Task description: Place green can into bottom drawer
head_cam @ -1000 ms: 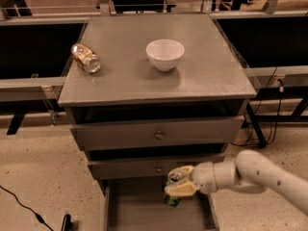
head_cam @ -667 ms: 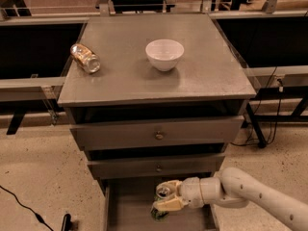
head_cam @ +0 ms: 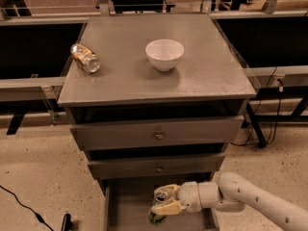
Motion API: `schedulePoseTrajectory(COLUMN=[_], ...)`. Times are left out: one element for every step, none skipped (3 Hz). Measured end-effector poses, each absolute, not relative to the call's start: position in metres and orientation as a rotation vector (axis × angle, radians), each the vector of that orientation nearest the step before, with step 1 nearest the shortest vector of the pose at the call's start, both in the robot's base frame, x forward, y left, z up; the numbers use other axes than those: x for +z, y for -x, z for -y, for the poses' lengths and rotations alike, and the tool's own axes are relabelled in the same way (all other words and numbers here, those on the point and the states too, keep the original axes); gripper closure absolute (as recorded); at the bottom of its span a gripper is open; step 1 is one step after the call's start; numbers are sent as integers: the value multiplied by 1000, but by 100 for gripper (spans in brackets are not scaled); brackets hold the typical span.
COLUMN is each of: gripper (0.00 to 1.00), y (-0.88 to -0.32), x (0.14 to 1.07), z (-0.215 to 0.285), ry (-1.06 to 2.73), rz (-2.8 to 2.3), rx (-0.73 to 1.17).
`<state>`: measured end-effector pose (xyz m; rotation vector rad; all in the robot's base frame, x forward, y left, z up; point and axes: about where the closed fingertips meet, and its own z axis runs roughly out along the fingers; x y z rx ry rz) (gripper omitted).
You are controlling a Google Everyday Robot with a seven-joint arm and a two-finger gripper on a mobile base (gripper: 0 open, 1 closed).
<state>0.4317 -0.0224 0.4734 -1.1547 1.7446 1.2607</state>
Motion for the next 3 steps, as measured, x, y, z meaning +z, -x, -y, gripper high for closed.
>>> schedulePoseTrajectory(gripper=[100,100,100], y=[-421,-416,-434], x=[426,383,373], z=[16,13,20], ry=[1187,1191,1155], rz=[-1796,-1822,-1856], rx=[1225,1061,966])
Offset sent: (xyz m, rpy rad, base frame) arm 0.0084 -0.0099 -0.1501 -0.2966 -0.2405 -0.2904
